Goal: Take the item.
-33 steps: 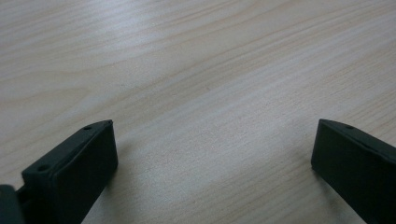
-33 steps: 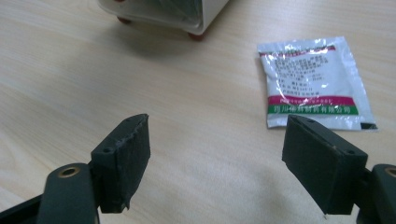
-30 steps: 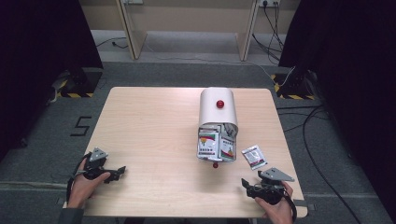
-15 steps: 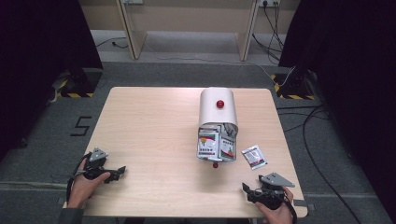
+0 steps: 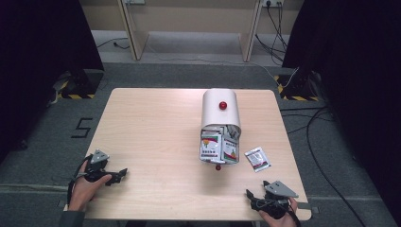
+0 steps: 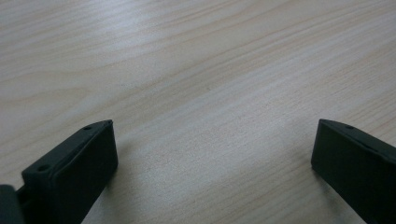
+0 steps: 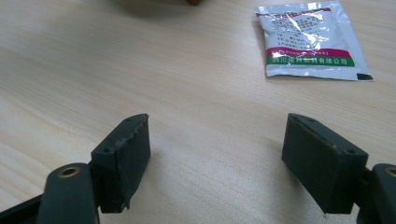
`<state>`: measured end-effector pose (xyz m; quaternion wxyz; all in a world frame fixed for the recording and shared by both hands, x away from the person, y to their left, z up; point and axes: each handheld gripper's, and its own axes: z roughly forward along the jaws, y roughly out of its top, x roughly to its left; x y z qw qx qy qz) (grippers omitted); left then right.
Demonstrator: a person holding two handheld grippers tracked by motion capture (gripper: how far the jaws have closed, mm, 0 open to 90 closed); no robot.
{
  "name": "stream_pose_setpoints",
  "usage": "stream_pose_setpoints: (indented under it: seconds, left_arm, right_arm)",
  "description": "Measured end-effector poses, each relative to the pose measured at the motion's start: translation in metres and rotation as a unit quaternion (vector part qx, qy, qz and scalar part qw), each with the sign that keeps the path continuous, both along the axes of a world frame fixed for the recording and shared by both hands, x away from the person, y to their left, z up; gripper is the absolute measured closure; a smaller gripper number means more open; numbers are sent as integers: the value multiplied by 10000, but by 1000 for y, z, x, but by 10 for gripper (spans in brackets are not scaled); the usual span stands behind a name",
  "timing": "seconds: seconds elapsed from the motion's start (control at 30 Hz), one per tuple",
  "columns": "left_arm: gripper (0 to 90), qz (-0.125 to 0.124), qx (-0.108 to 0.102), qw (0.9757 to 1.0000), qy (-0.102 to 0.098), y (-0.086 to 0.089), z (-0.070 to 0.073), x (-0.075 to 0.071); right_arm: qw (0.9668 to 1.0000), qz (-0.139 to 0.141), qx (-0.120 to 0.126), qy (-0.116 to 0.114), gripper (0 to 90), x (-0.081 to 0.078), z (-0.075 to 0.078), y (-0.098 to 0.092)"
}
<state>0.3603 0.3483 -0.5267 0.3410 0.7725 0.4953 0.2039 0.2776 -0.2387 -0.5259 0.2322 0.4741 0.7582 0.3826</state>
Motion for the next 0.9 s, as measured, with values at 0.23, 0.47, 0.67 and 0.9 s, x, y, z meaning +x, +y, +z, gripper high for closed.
stream_pose_setpoints:
  seconds: [0.23, 0.47, 0.67, 0.9]
  left_arm:
    - [0, 1, 12, 10000, 6, 0, 0, 0]
    - [0, 6, 8, 10000, 7, 0, 0, 0]
    - [0, 3, 8, 10000, 5, 0, 0, 0]
    - [0, 3, 8, 10000, 4, 0, 0, 0]
  right_arm:
    - [9999, -13, -31, -143, 233, -6, -3, 6]
    - [9995, -55, 50, -301, 229, -13, -7, 6]
    - [9992, -34, 106, -389, 225, -15, -10, 6]
    - [9990, -8, 126, -440, 216, -15, -11, 6]
